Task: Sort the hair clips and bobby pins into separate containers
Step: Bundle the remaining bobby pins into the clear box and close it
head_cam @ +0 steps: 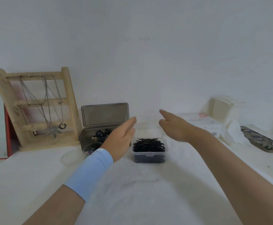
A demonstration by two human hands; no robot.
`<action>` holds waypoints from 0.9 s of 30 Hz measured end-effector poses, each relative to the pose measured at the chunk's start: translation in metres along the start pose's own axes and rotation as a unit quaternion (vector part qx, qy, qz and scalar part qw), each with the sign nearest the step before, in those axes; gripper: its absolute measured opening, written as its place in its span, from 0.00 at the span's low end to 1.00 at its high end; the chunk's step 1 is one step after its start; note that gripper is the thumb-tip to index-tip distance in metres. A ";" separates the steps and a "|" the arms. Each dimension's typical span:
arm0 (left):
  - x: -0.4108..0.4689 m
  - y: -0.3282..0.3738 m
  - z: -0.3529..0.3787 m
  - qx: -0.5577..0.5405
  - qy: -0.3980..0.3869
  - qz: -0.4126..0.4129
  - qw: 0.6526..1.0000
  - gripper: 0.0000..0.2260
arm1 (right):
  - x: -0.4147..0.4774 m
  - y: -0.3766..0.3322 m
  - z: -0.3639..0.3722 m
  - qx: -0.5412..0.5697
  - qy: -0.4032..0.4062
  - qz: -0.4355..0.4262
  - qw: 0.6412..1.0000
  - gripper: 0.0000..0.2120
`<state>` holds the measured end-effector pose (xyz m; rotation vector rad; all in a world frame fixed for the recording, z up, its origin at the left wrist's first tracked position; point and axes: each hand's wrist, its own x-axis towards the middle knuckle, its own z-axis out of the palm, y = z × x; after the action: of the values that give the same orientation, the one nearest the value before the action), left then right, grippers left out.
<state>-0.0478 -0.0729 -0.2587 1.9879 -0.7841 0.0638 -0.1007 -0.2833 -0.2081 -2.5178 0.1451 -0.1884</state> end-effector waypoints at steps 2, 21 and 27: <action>0.003 -0.001 -0.006 -0.002 0.027 -0.005 1.000 0.20 | 0.003 0.005 0.005 0.047 0.032 0.058 0.997 0.19; -0.008 0.007 -0.012 0.167 -0.131 0.017 0.977 0.19 | -0.015 -0.005 -0.011 -0.150 -0.112 -0.059 0.980 0.29; -0.015 0.002 -0.007 0.285 -0.186 0.067 0.938 0.21 | -0.025 -0.003 0.001 -0.234 -0.107 -0.101 0.961 0.15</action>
<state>-0.0584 -0.0608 -0.2590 2.5325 -1.2532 -0.0105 -0.1248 -0.2770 -0.2097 -3.0026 -0.1766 0.0460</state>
